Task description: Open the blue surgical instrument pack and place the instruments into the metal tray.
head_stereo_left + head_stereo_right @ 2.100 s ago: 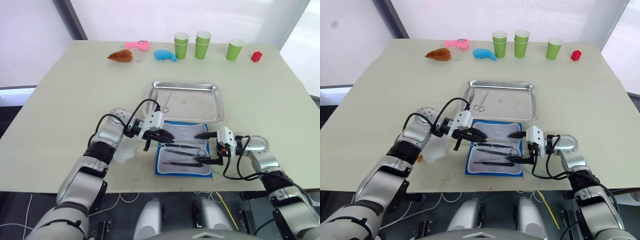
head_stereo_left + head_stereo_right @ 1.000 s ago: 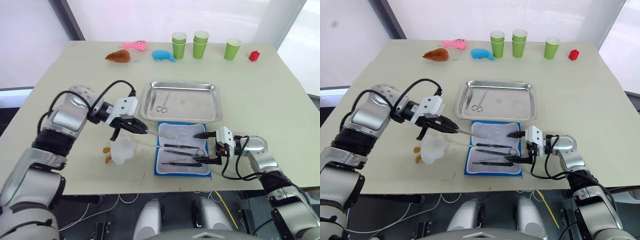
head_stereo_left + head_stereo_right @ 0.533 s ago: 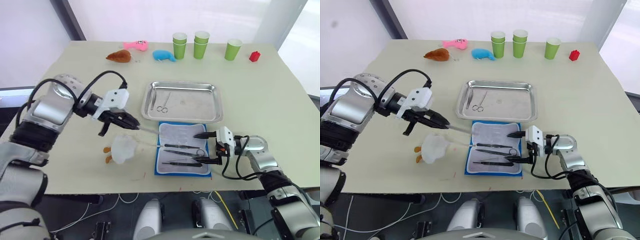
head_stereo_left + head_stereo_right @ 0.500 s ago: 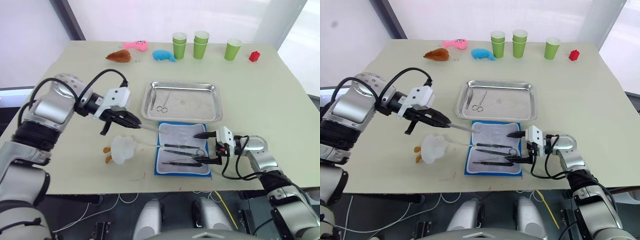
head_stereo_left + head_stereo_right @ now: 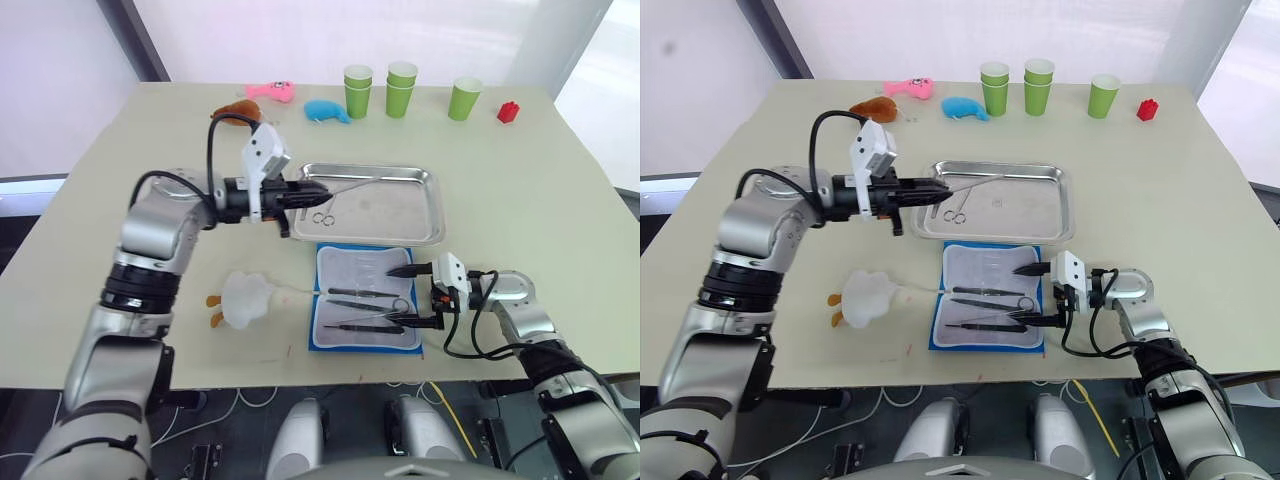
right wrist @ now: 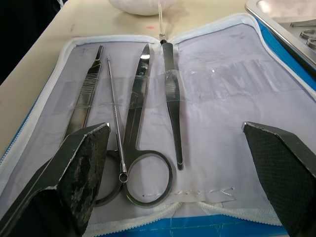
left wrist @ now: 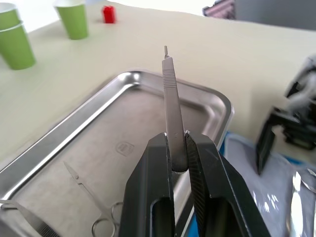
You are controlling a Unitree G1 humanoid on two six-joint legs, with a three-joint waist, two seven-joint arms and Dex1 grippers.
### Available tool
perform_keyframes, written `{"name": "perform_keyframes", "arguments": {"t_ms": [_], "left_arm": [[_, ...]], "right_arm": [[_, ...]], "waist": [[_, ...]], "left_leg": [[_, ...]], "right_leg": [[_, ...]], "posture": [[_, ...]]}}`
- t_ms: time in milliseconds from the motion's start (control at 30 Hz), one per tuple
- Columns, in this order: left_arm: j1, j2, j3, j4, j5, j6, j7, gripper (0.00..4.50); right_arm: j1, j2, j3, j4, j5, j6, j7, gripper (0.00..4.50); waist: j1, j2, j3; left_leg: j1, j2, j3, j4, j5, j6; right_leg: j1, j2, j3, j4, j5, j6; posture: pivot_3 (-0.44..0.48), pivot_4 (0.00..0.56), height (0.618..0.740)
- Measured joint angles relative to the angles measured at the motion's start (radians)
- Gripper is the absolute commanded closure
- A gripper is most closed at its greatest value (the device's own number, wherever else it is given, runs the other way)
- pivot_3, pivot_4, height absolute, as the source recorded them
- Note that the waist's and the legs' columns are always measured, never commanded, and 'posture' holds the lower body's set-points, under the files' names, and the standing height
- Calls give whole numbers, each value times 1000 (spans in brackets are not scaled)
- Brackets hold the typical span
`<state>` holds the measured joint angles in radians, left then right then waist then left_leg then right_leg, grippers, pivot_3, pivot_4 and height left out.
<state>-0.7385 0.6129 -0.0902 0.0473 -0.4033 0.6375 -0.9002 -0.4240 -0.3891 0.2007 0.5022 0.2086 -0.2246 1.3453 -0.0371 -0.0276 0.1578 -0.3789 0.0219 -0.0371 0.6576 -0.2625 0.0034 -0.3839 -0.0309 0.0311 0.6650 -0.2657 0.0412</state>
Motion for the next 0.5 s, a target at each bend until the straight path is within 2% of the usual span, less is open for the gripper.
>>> {"name": "perform_keyframes", "arguments": {"t_ms": [167, 500], "left_arm": [[56, -133, 11, -58, 70, 109, 282, 4458], [37, -331, 24, -49, 164, 207, 583, 4458]], "right_arm": [[0, -1, -2, 4, 0, 0, 0, 0], [2, -2, -3, 6, 0, -1, 0, 0]], "waist": [[2, 0, 0], [3, 0, 0]], "left_leg": [[1, 0, 0, 0, 0, 0], [3, -1, -2, 0, 0, 0]], "right_leg": [[1, -1, 0, 0, 0, 0], [5, -2, -2, -1, 0, 0]], "posture": [[0, 150, 740], [0, 150, 740]]}}
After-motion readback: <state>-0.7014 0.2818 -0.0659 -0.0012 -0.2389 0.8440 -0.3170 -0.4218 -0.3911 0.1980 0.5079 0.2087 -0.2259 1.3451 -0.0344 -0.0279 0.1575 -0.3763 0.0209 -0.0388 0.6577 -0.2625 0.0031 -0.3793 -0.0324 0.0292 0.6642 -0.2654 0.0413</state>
